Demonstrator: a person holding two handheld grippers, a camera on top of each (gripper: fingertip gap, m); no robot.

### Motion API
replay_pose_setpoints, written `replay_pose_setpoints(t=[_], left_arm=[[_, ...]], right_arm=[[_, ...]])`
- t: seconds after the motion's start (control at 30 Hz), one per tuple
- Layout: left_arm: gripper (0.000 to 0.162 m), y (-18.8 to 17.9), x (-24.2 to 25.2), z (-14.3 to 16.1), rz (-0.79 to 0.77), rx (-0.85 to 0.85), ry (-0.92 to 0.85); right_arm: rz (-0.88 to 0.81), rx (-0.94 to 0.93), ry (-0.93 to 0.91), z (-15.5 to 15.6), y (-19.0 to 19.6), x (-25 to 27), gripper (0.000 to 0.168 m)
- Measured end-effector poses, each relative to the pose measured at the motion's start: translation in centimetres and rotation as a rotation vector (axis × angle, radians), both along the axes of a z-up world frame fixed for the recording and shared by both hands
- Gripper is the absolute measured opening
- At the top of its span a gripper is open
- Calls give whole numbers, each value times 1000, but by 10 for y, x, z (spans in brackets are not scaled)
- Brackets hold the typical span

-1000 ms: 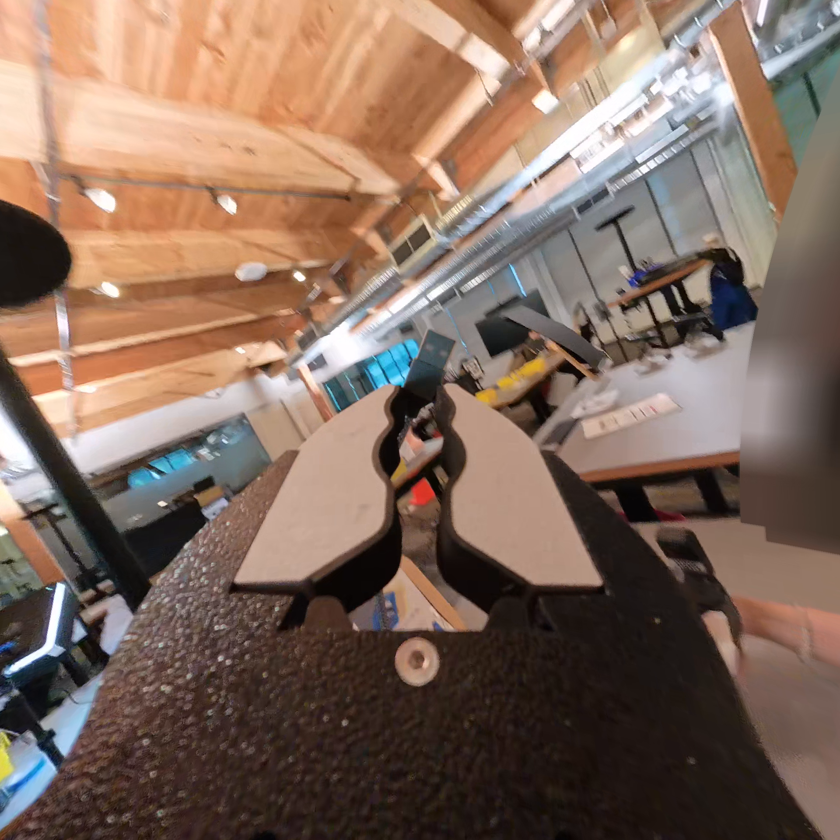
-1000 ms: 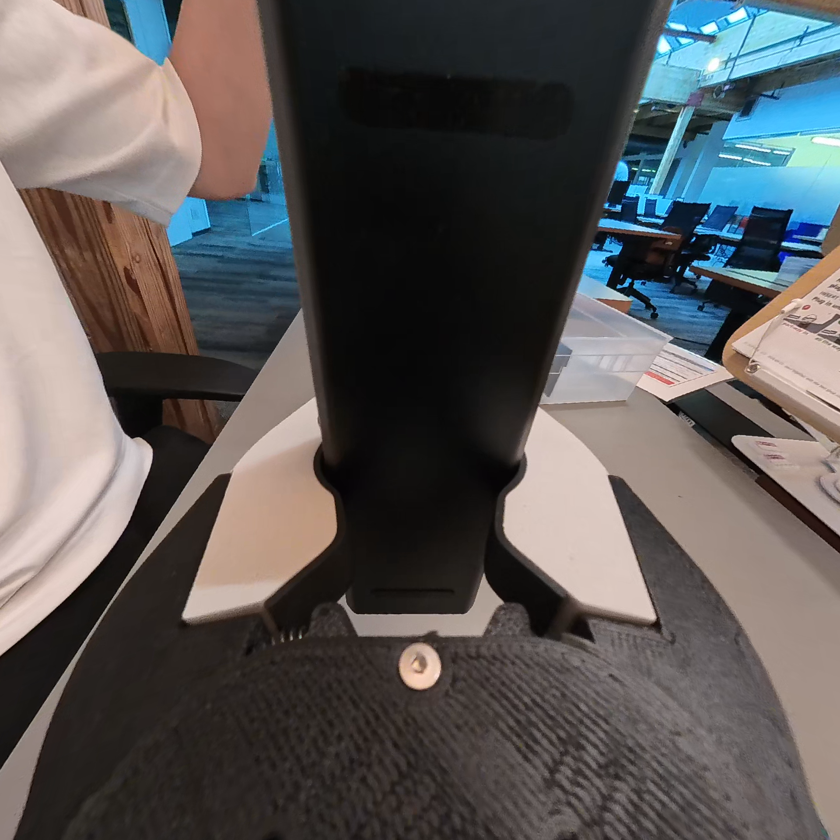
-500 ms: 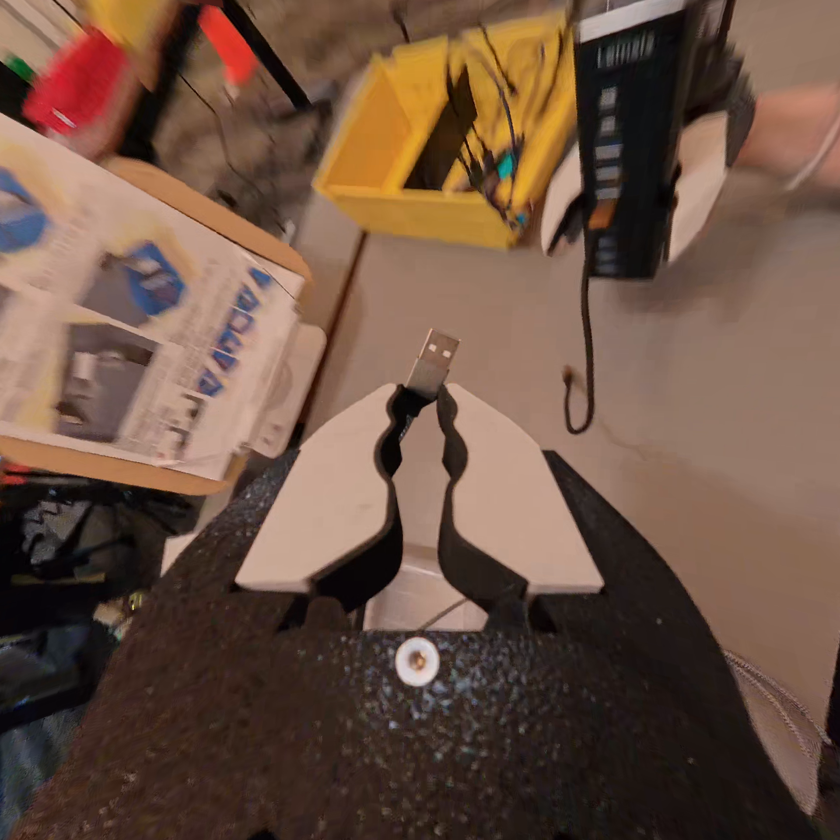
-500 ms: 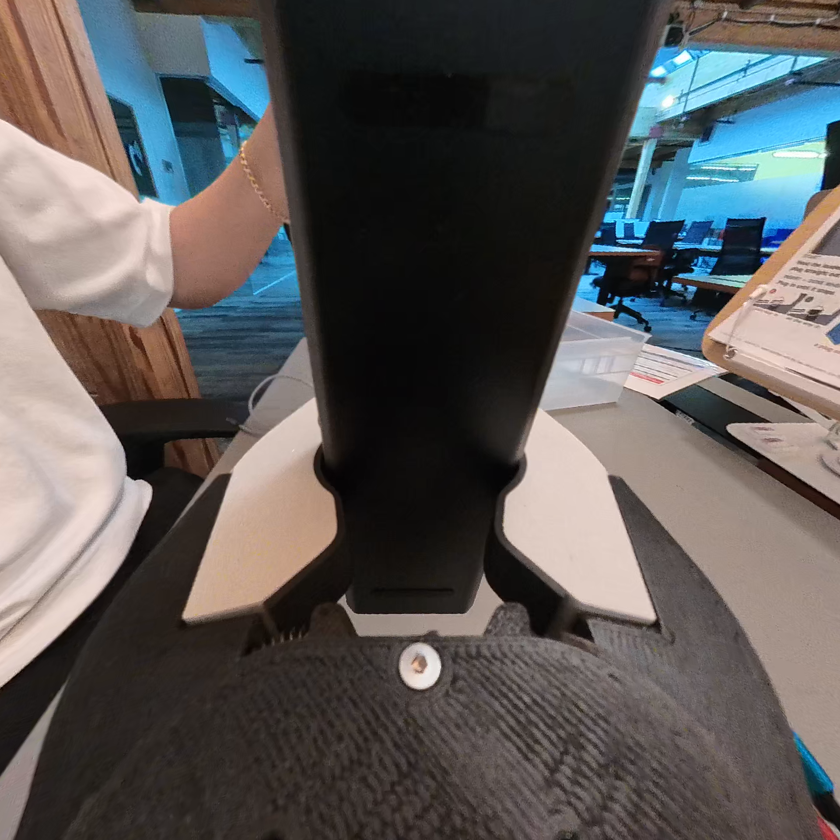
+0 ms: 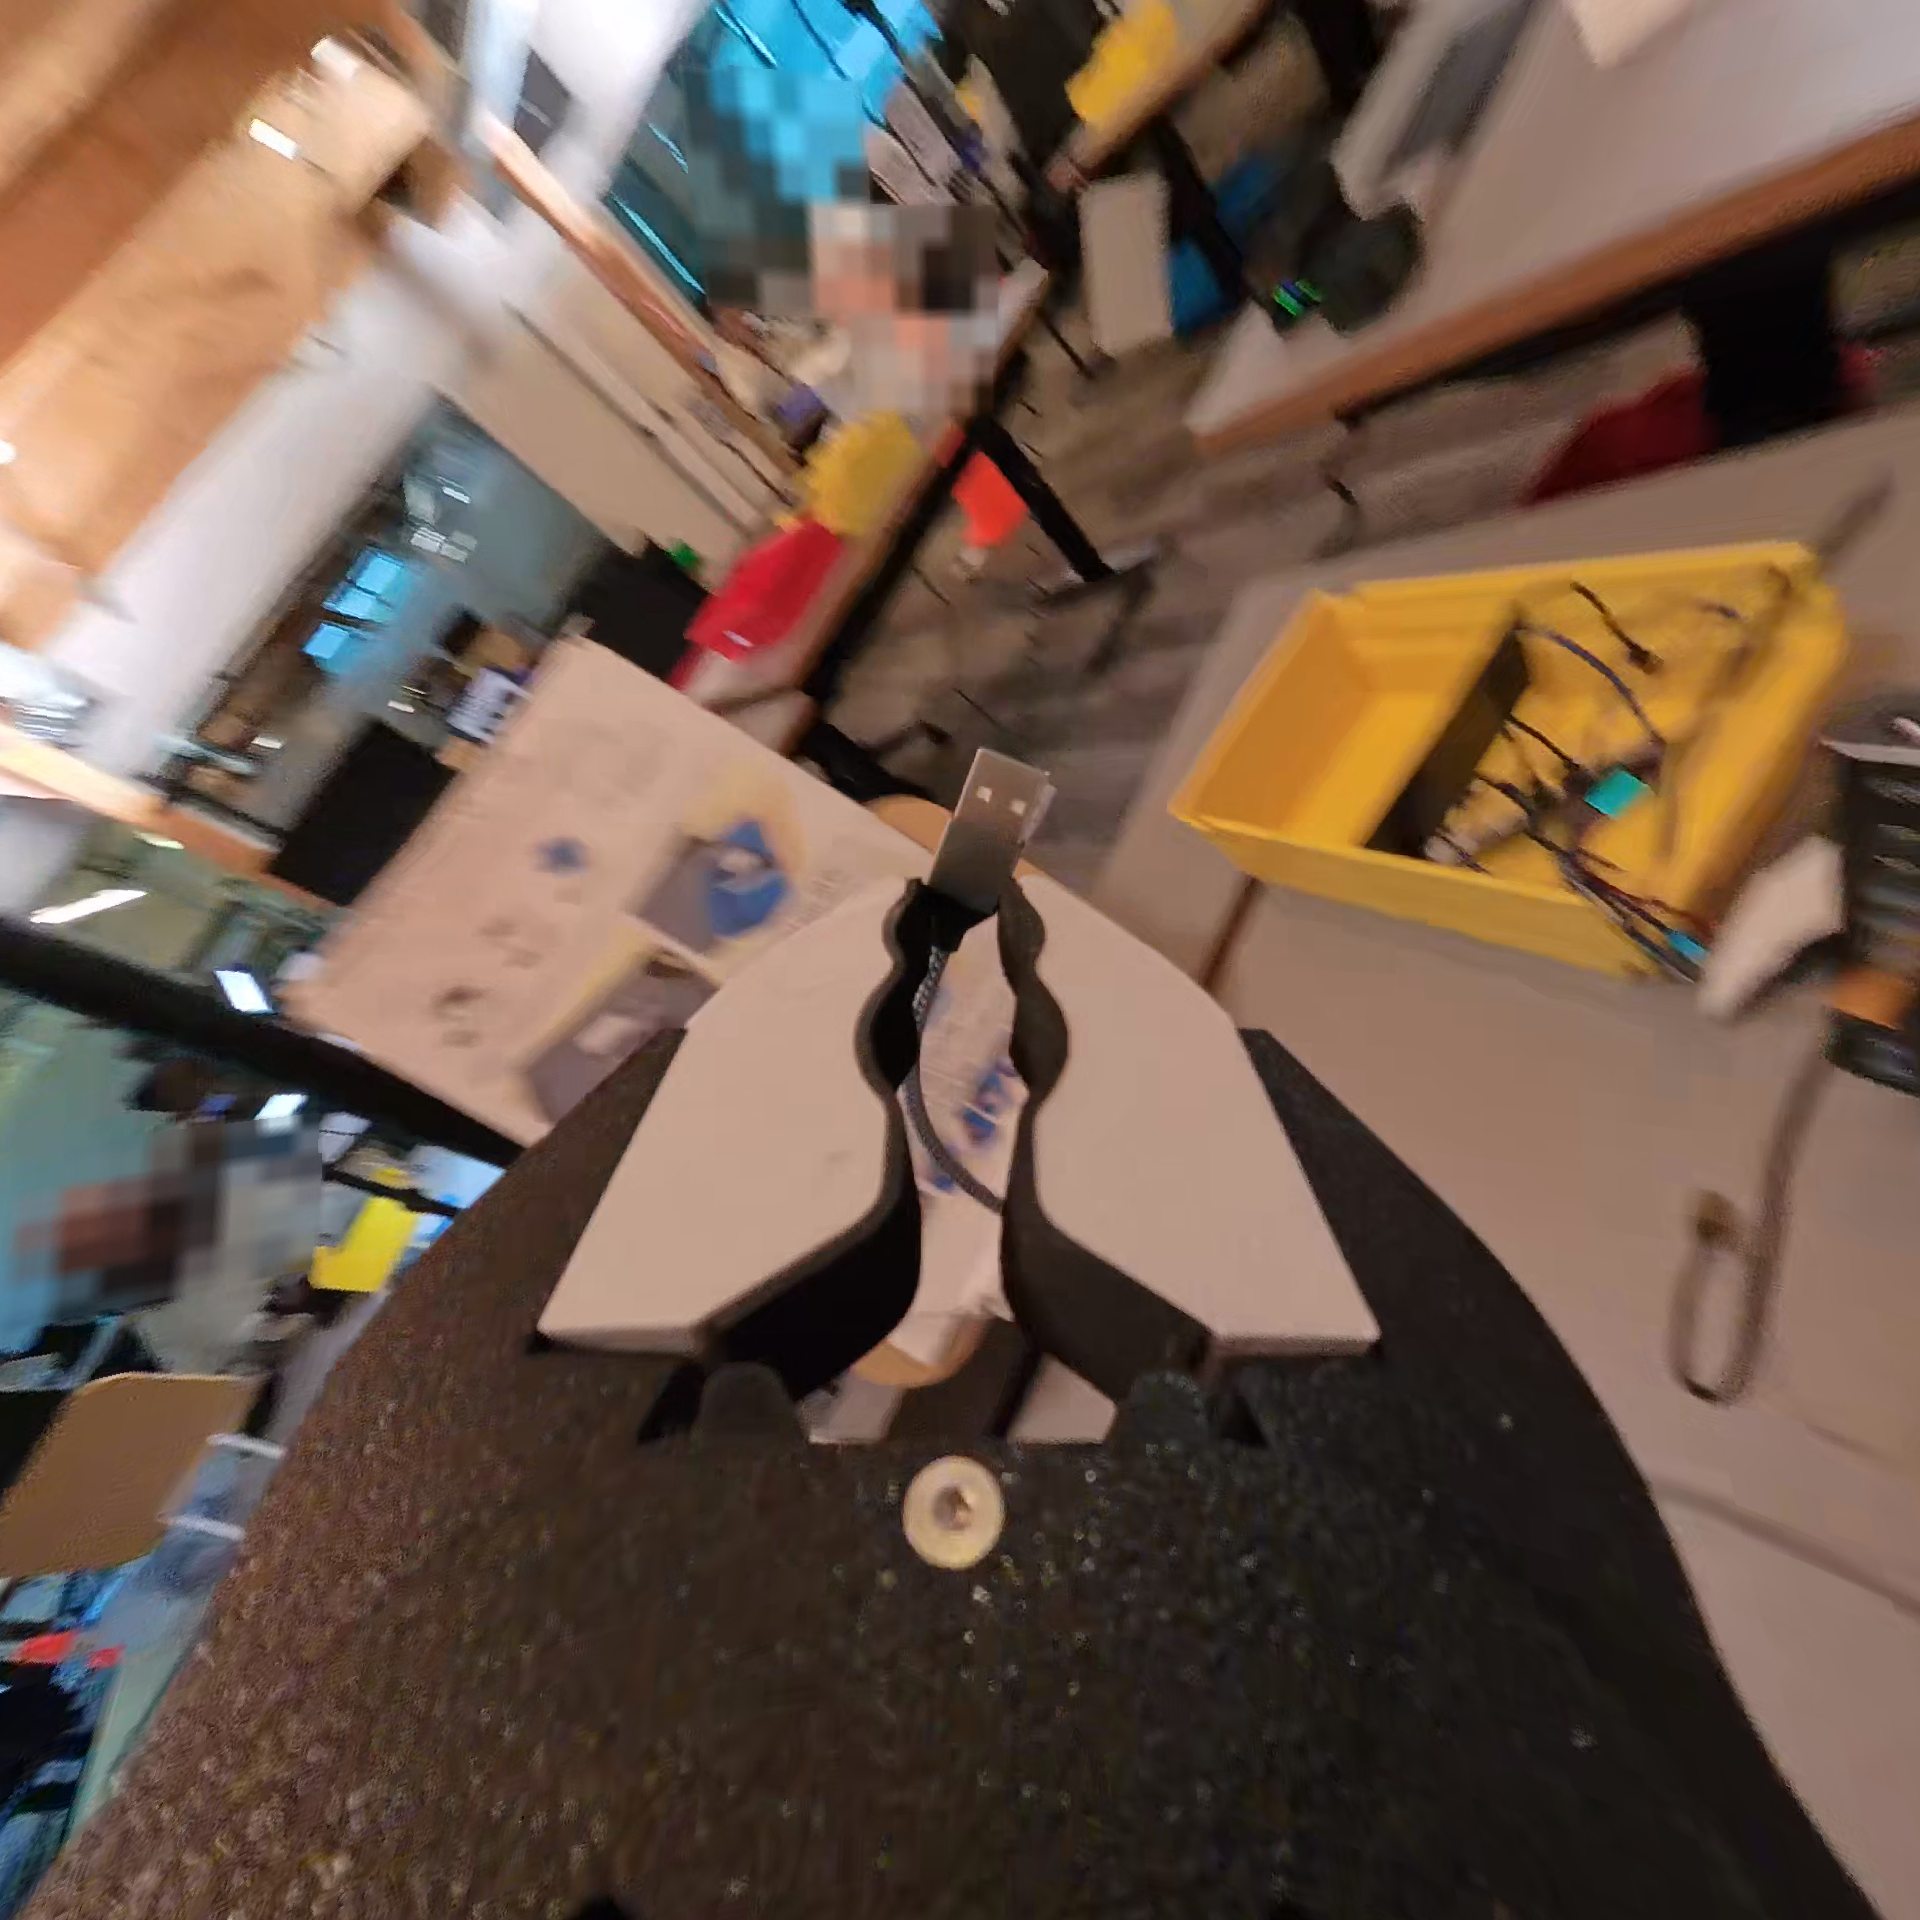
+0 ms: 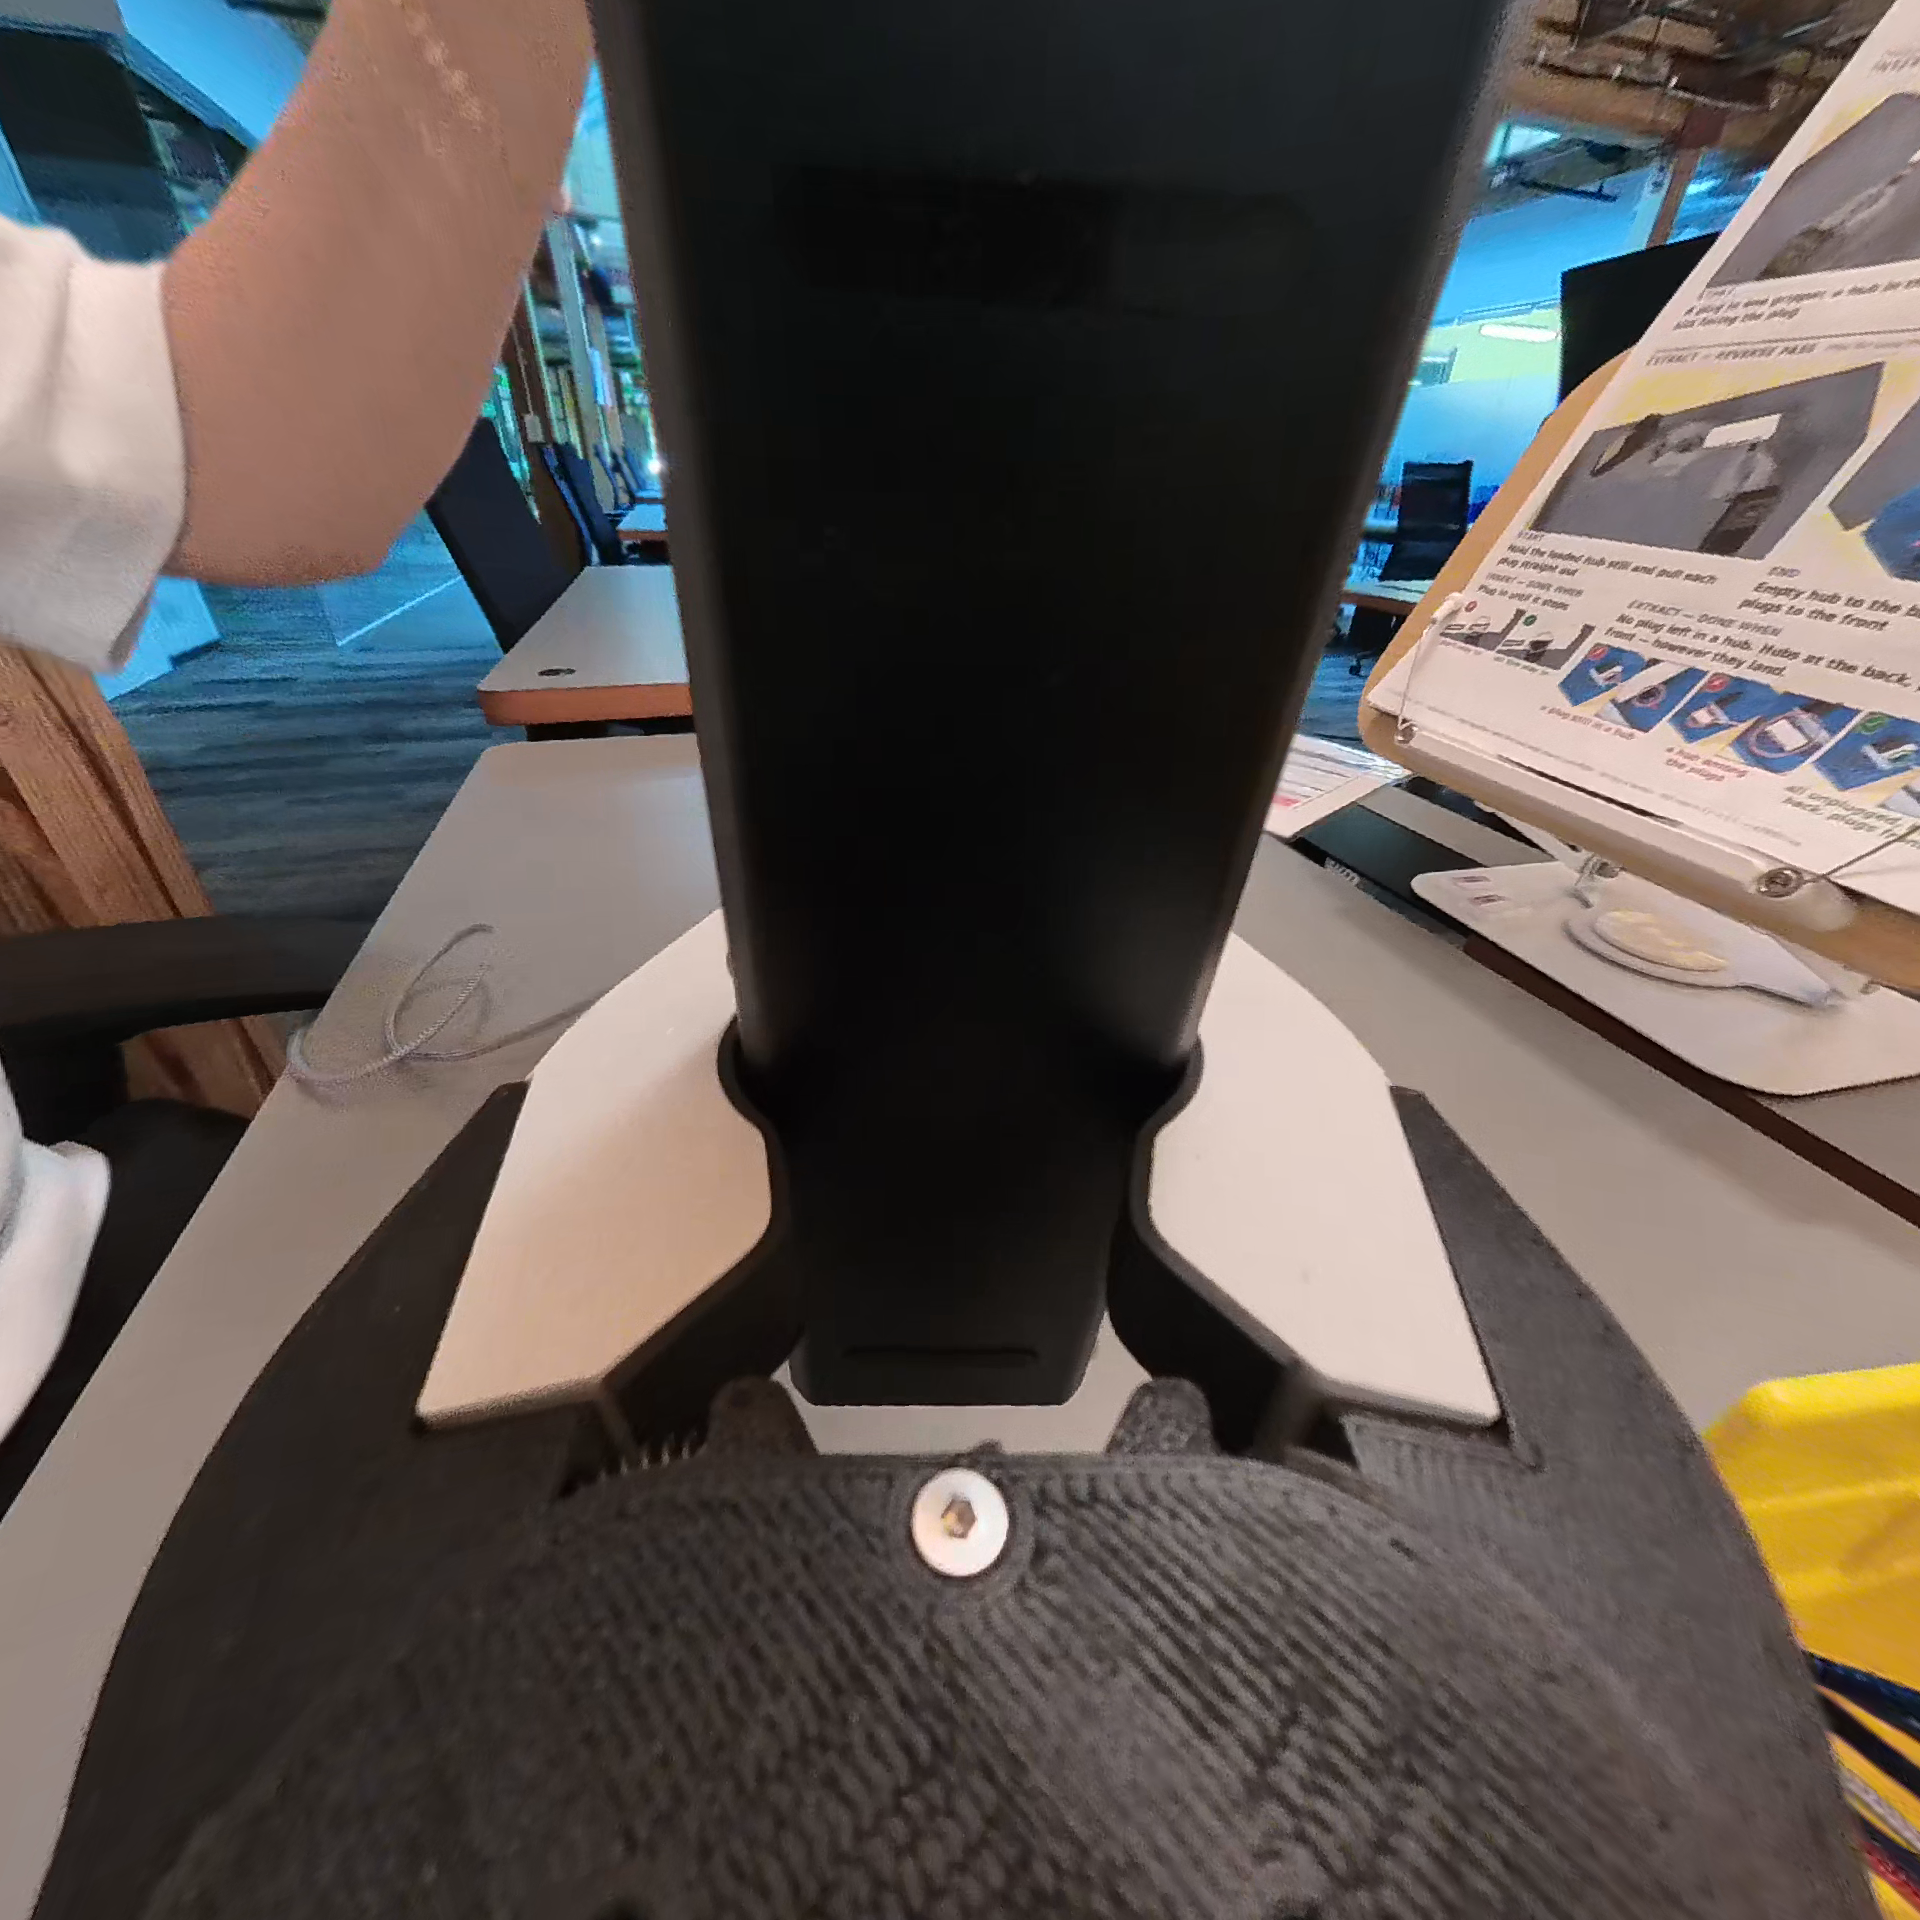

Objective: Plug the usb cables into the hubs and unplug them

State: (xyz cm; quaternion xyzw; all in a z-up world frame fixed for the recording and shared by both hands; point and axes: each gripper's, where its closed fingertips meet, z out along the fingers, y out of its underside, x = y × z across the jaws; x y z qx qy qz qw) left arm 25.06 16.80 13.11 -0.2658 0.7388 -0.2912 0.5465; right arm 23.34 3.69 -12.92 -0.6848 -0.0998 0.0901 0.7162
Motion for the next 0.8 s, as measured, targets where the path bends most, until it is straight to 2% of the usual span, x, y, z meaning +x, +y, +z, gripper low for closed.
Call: replay_pose_setpoints(t=[0.1, 0.23, 0.3, 0.37, 0.43, 0.5, 0.7, 0.8], left_arm=[[13, 38, -8, 92, 87, 4, -187], [13, 84, -22, 185, 186, -14, -333], [13, 97, -29, 213, 189, -55, -339], [13, 96, -33, 218, 138, -120, -286], [13, 91, -38, 204, 111, -122, -209], [13, 77, -44, 176, 52, -117, -121], [13, 6, -89, 64, -243, -278, 190], [13, -21, -113, -9, -307, -282, 366]], right_arm=[[-11, 12, -6, 4, -5, 3, 72], [-20, 25, -7, 8, -10, 6, 72], [-18, 33, -5, 9, -12, 7, 72], [-20, 34, -4, 10, -12, 8, 72], [-21, 33, -11, 10, -12, 7, 72], [-18, 24, -17, 9, -11, 6, 72], [6, 20, -47, 12, -10, -3, 72], [51, 37, -43, 17, -8, -14, 72]])
